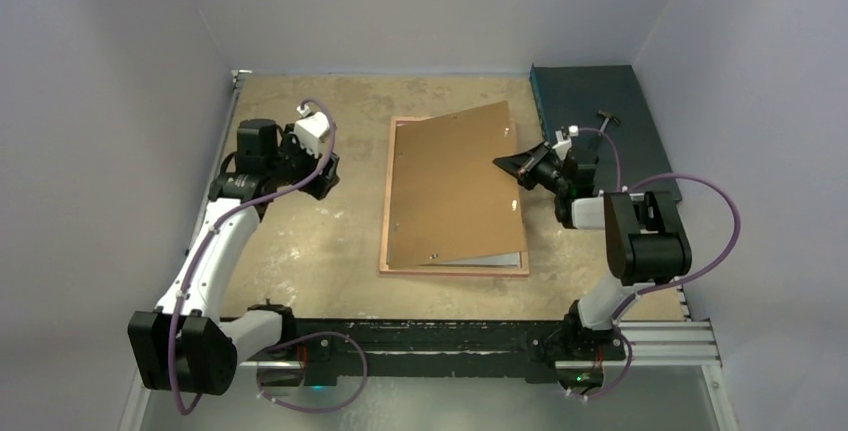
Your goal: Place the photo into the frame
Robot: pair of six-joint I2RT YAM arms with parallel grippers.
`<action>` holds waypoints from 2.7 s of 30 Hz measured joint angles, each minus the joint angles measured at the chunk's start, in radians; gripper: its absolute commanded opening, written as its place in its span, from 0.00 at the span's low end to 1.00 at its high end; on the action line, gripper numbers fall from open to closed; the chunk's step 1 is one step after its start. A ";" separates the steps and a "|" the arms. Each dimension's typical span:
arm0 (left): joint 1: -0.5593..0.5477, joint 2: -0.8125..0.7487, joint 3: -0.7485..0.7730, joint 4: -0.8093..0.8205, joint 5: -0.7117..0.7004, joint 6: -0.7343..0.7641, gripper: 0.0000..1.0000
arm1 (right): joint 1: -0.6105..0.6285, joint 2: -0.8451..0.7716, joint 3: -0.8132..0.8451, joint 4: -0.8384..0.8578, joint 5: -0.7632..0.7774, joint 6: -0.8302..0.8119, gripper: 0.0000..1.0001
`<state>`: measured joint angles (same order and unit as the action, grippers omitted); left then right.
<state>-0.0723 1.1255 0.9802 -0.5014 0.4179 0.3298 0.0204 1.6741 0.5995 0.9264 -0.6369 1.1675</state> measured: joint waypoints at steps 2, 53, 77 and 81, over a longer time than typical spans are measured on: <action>0.000 0.006 -0.021 0.006 0.000 0.004 0.74 | 0.014 0.010 0.000 0.007 0.003 0.002 0.00; 0.000 0.055 -0.079 0.028 0.029 0.029 0.74 | 0.057 0.002 0.097 -0.140 0.058 -0.137 0.00; -0.001 0.150 -0.079 0.050 0.058 0.024 0.77 | 0.046 0.004 0.039 -0.022 0.078 -0.102 0.00; -0.002 0.167 -0.082 0.060 0.059 0.024 0.78 | 0.051 0.013 0.040 -0.013 0.078 -0.102 0.00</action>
<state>-0.0746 1.2930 0.8986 -0.4419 0.4767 0.3542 0.0719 1.6871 0.6392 0.9134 -0.5591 1.0653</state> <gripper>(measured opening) 0.772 0.026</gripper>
